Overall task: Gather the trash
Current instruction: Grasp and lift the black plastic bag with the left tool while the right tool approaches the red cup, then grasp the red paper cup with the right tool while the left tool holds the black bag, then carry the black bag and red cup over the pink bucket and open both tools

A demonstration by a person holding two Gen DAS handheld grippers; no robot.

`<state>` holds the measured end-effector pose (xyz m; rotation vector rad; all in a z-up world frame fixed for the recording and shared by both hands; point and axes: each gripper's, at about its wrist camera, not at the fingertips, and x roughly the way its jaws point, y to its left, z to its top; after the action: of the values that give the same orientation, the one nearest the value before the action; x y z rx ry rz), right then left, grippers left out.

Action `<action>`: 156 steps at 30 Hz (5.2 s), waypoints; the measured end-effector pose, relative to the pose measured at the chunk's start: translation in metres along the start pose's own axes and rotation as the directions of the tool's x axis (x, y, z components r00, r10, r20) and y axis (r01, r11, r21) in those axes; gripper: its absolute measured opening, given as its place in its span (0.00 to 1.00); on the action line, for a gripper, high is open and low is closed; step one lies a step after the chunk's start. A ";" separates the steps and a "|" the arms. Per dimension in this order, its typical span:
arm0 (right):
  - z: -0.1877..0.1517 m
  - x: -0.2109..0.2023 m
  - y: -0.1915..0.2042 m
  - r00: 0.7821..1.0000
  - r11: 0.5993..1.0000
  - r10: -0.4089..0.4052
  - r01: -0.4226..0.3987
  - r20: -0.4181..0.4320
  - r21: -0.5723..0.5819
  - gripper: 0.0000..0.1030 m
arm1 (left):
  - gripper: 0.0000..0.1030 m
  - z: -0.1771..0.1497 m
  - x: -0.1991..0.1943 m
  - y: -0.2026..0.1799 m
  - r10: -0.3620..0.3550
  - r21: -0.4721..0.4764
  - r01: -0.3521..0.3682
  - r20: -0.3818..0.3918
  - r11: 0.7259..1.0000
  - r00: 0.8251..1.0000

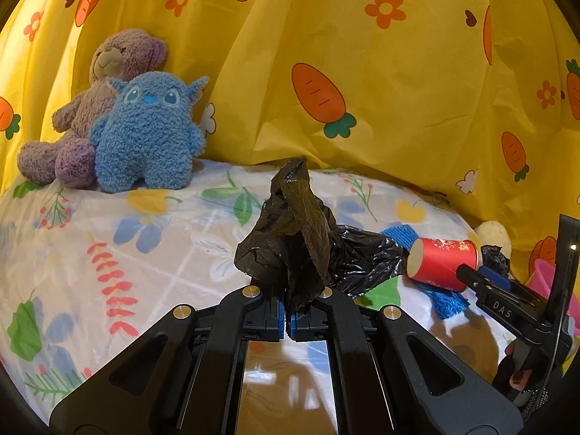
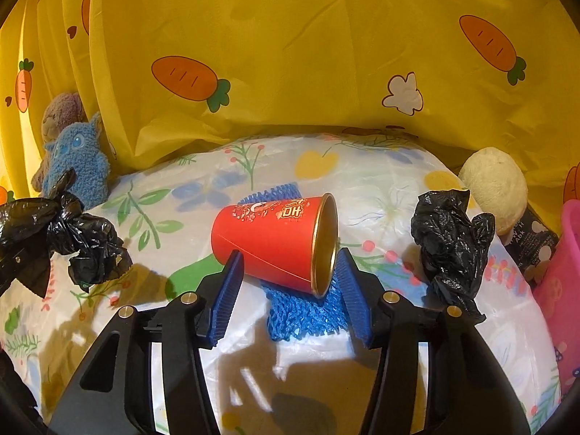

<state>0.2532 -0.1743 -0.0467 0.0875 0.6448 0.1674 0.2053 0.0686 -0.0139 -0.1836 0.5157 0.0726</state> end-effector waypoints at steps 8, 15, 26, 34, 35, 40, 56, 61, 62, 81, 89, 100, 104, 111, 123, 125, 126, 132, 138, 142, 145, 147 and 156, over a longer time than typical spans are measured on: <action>0.001 0.008 0.005 0.999 0.999 0.041 -0.041 -0.023 -0.019 0.37 | 0.01 -0.005 0.006 -0.003 -0.011 0.004 0.011 -0.024 1.000 1.000; -0.003 0.005 0.012 0.997 0.996 0.079 -0.080 -0.026 -0.037 0.18 | 0.01 -0.008 0.008 -0.004 -0.016 0.007 0.016 -0.033 1.000 0.999; -0.006 -0.014 0.026 0.992 0.990 0.123 -0.122 0.016 -0.068 0.04 | 0.01 -0.010 0.008 -0.005 -0.020 0.007 0.021 -0.034 1.000 0.999; -0.016 -0.041 0.037 0.989 0.986 0.138 -0.132 0.056 -0.097 0.04 | 0.01 -0.011 0.008 -0.006 -0.019 0.010 0.019 -0.034 1.000 0.999; -0.017 -0.046 0.039 0.988 0.986 0.143 -0.136 0.063 -0.101 0.04 | 0.01 -0.011 0.008 -0.005 -0.019 0.009 0.020 -0.035 1.000 0.999; -0.027 -0.069 0.043 0.983 0.984 0.155 -0.144 0.097 -0.107 0.04 | 0.01 -0.013 0.009 -0.004 -0.022 0.008 0.022 -0.039 1.000 0.999; -0.064 -0.143 0.021 0.973 0.987 0.154 -0.141 0.172 -0.083 0.04 | 0.01 -0.020 -0.032 -0.022 -0.089 0.042 0.089 0.000 0.995 0.996; -0.069 -0.162 0.014 0.969 0.987 0.147 -0.133 0.197 -0.086 0.04 | 0.01 -0.026 -0.054 -0.043 -0.114 0.082 0.112 0.016 0.990 0.993; -0.071 -0.166 0.012 0.968 0.988 0.144 -0.129 0.204 -0.084 0.04 | 0.01 -0.028 -0.058 -0.048 -0.121 0.091 0.119 0.018 0.989 0.993; -0.078 -0.222 -0.043 0.951 0.998 0.057 -0.055 0.303 -0.016 0.04 | 0.01 -0.042 -0.101 -0.148 -0.261 0.248 0.248 0.024 0.937 0.965; -0.076 -0.237 -0.076 0.942 0.999 -0.017 0.006 0.336 0.032 0.04 | 0.01 -0.042 -0.106 -0.199 -0.363 0.291 0.350 -0.011 0.891 0.932; -0.065 -0.259 -0.142 0.893 0.972 -0.224 0.176 0.390 0.157 0.04 | 0.01 -0.039 -0.094 -0.287 -0.479 0.332 0.471 -0.064 0.817 0.876; -0.058 -0.264 -0.162 0.866 0.954 -0.290 0.230 0.407 0.190 0.04 | 0.01 -0.040 -0.083 -0.320 -0.508 0.342 0.502 -0.079 0.794 0.858; -0.054 -0.262 -0.191 0.846 0.932 -0.348 0.264 0.403 0.249 0.04 | 0.01 -0.051 -0.058 -0.366 -0.551 0.346 0.563 -0.143 0.751 0.822; -0.057 -0.256 -0.215 0.849 0.919 -0.370 0.275 0.378 0.283 0.04 | 0.01 -0.070 -0.020 -0.406 -0.580 0.327 0.635 -0.259 0.700 0.772; -0.057 -0.254 -0.217 0.850 0.918 -0.371 0.275 0.374 0.284 0.04 | 0.01 -0.073 -0.017 -0.410 -0.581 0.330 0.640 -0.268 0.694 0.768; -0.056 -0.253 -0.218 0.851 0.919 -0.369 0.273 0.374 0.286 0.04 | 0.01 -0.075 -0.015 -0.412 -0.578 0.334 0.639 -0.273 0.693 0.769; -0.055 -0.249 -0.221 0.854 0.919 -0.366 0.270 0.370 0.287 0.04 | 0.01 -0.083 -0.006 -0.418 -0.579 0.329 0.653 -0.303 0.682 0.757; -0.055 -0.244 -0.224 0.863 0.921 -0.357 0.260 0.358 0.290 0.04 | 0.41 -0.087 0.000 -0.419 -0.570 0.355 0.651 -0.315 0.671 0.759; -0.054 -0.235 -0.226 0.880 0.927 -0.336 0.244 0.335 0.286 0.04 | 0.79 -0.079 0.005 -0.394 -0.554 0.314 0.609 -0.254 0.728 0.793; -0.052 -0.226 -0.228 0.898 0.932 -0.309 0.219 0.314 0.290 0.04 | 0.81 -0.071 0.007 -0.372 -0.526 0.266 0.570 -0.222 0.778 0.821; -0.050 -0.218 -0.231 0.906 0.932 -0.299 0.209 0.300 0.296 0.04 | 0.84 -0.066 0.005 -0.357 -0.514 0.241 0.548 -0.190 0.801 0.836; -0.058 -0.203 -0.243 0.928 0.906 -0.306 0.214 0.215 0.365 0.56 | 0.87 -0.052 -0.012 -0.318 -0.478 0.228 0.492 -0.117 0.840 0.871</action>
<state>0.0890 -0.4486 -0.0055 0.3457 0.4021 -0.2168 0.2069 -0.2535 -0.0027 -0.0633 0.5161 -0.4975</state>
